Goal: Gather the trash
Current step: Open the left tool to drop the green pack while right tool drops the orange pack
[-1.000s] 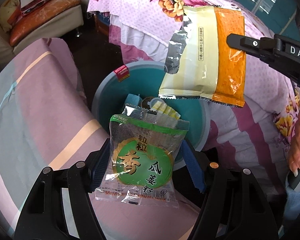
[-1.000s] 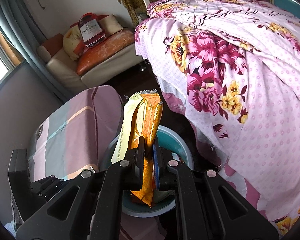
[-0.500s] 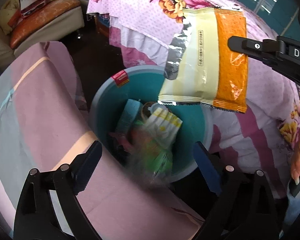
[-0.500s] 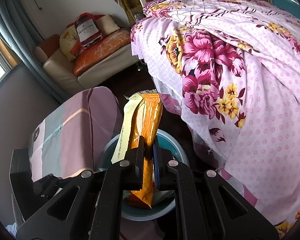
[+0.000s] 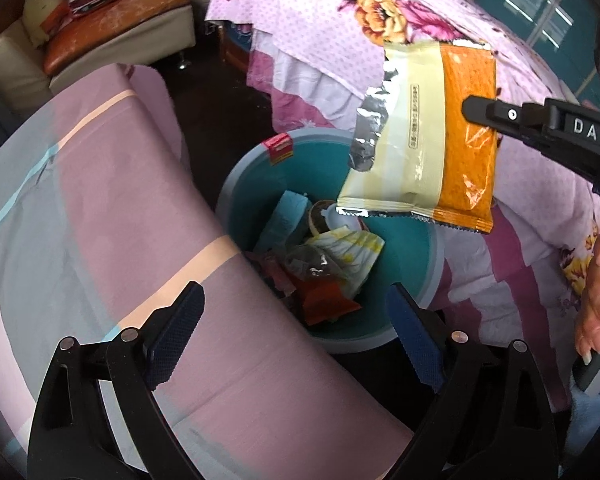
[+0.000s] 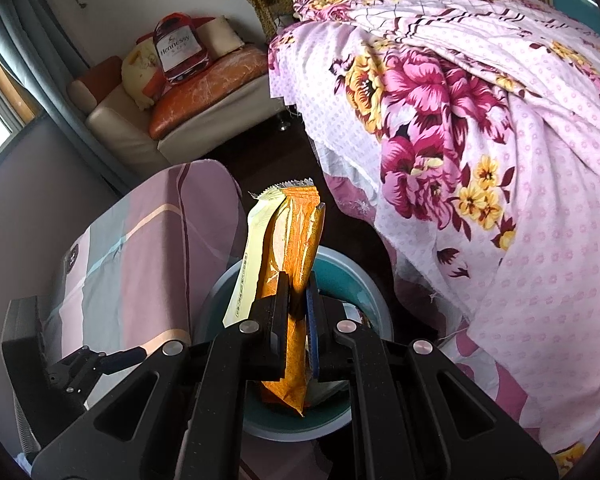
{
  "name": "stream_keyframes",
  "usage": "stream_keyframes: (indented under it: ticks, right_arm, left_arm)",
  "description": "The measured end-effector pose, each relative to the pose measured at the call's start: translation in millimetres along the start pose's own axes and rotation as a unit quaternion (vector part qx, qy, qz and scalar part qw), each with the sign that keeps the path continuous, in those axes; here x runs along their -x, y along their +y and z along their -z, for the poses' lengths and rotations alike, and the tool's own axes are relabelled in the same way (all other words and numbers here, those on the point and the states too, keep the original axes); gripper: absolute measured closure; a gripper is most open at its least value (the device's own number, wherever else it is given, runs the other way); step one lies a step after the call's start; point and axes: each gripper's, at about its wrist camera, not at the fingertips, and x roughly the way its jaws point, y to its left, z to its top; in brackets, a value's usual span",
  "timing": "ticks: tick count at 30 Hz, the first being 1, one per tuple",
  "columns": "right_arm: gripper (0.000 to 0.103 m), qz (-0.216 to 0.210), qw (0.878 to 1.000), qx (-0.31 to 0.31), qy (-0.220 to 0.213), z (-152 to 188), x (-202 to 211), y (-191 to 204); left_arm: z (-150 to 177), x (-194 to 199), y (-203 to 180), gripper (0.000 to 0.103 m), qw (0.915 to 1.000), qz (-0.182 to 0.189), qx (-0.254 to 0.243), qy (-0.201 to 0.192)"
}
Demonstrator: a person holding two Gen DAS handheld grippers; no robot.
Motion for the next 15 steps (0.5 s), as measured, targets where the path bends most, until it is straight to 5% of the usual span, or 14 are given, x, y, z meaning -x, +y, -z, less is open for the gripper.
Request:
stream_keyframes:
  ticks: [15]
  right_arm:
    - [0.092,0.003,0.999,0.016,0.042,7,-28,18]
  left_arm:
    - [11,1,35,0.011,0.9987,-0.011,0.051,0.0]
